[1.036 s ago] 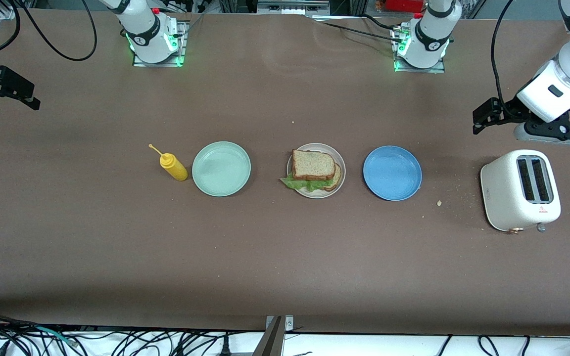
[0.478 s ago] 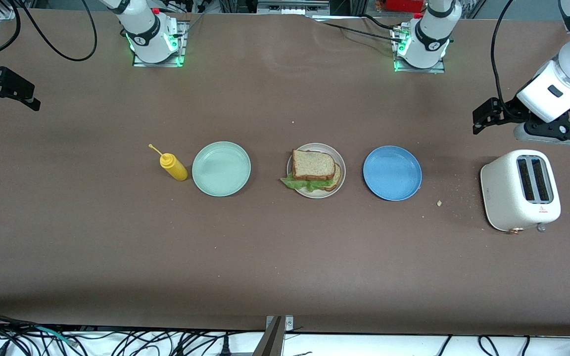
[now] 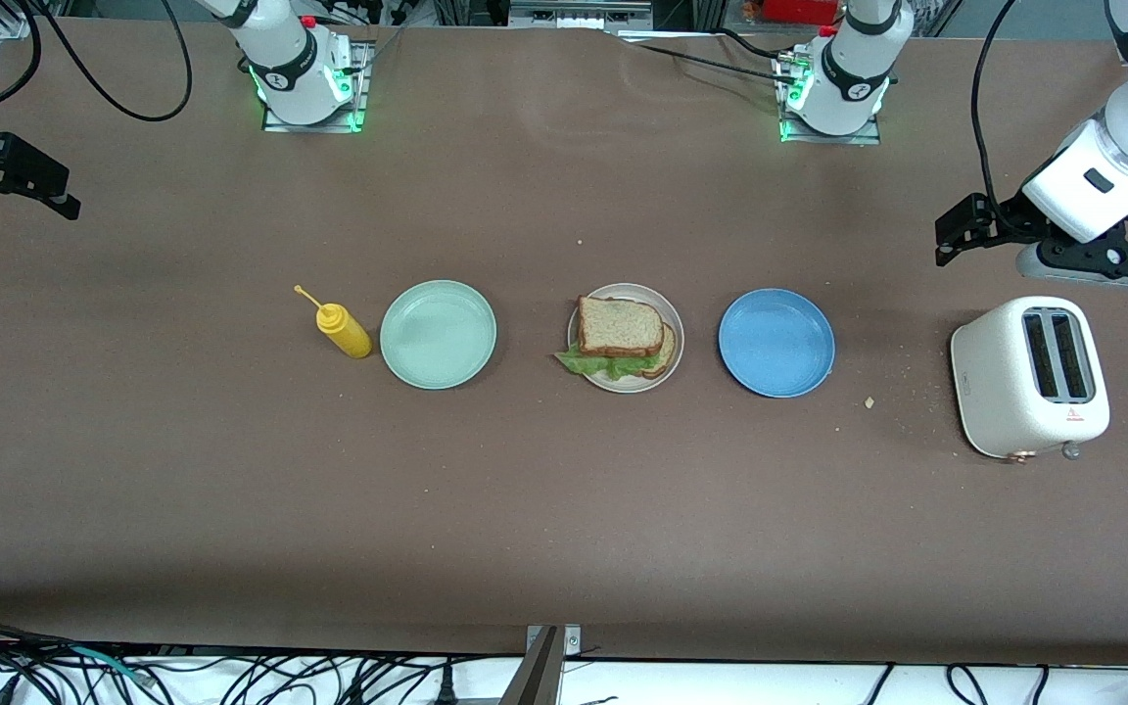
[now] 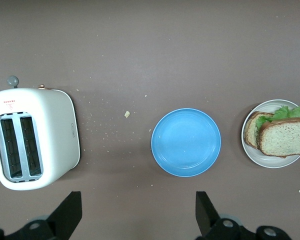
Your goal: Make sandwich in beige plate with both arms
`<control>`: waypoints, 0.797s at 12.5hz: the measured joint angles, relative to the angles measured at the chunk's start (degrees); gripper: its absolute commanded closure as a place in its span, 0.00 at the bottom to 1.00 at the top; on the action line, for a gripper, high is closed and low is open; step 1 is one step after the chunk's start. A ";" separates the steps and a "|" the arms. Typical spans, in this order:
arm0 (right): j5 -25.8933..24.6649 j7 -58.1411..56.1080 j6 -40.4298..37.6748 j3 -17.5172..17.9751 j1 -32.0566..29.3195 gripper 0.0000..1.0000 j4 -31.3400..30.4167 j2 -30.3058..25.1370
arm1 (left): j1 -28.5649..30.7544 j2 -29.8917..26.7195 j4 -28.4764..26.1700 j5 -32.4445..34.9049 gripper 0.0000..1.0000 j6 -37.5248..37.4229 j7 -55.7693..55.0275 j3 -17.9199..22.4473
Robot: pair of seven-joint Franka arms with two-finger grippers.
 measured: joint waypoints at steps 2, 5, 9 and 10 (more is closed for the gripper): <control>0.00 0.00 0.00 0.02 0.01 0.00 -0.07 0.08 | 0.00 0.00 0.00 0.00 0.00 0.00 0.00 0.00; -0.01 0.00 -0.09 0.02 0.01 0.00 -0.42 0.09 | 0.00 0.00 0.00 0.00 0.00 0.00 0.00 0.00; -0.01 -0.01 -0.21 0.01 0.01 0.00 -1.01 0.09 | 0.00 0.00 0.00 0.00 0.00 0.00 0.00 0.00; -0.01 -0.01 -0.22 0.01 0.01 0.00 -1.02 0.09 | 0.00 0.00 0.00 0.00 0.00 0.00 0.00 0.00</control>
